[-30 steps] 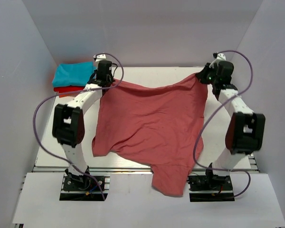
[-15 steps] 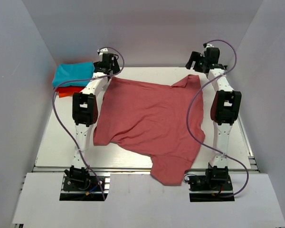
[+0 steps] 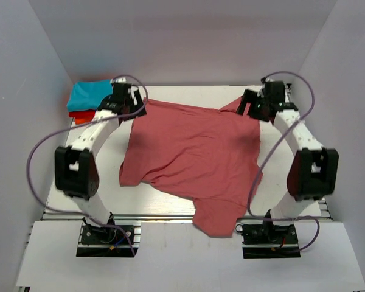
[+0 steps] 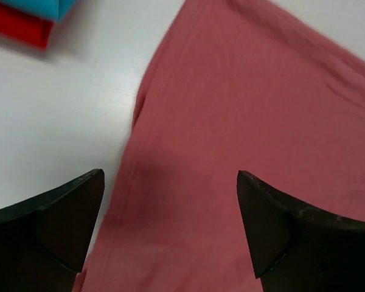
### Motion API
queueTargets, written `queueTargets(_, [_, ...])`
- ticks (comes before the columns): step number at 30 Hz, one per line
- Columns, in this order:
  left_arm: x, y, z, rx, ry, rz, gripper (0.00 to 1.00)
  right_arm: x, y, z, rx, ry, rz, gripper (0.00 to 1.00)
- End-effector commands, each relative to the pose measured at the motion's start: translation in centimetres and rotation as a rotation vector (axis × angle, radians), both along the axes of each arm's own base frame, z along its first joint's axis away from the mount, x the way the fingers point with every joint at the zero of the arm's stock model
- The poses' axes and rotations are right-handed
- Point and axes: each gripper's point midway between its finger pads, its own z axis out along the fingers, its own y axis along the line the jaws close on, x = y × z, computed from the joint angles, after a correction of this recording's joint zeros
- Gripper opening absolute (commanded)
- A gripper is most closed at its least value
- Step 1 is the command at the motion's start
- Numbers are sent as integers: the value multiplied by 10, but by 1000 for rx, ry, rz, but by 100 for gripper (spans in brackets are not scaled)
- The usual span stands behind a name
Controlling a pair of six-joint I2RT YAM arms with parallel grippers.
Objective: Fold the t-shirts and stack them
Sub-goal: Flatten out the tshirt
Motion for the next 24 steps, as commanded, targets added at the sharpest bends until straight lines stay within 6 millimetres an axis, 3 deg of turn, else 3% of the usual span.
queueTargets(1, [-83,0,-46,-81,177,28,100,-58,28,-27,24,82,30,90])
queueTargets(2, [-99,-2,-36,-129,148,34,100,-78,32,-36,43,112,27,90])
queueTargets(3, [-110,-4,-40,-156,140,31,100,-97,35,-55,44,159,38,90])
queueTargets(4, [-139,-3,-68,-170,209,28,100,-115,44,-60,54,167,74,90])
queueTargets(6, [-160,-6,-67,-205,185,16,100,-137,46,-80,52,224,78,90])
queueTargets(7, [-179,-2,-85,-196,226,21,100,-153,51,-86,47,238,97,90])
queueTargets(9, [-195,1,-94,-204,232,32,100,-163,51,-94,37,254,103,90])
queueTargets(10, [-197,1,-87,-211,202,28,100,-176,49,-104,30,280,97,90])
queueTargets(14, [-207,5,-89,-211,197,41,100,-189,46,-119,29,321,77,90])
queueTargets(20, [-229,23,-112,-138,281,106,89,-193,39,-136,7,375,33,90])
queueTargets(24, [-242,31,-127,-115,330,158,89,-194,28,-145,-43,409,-8,90])
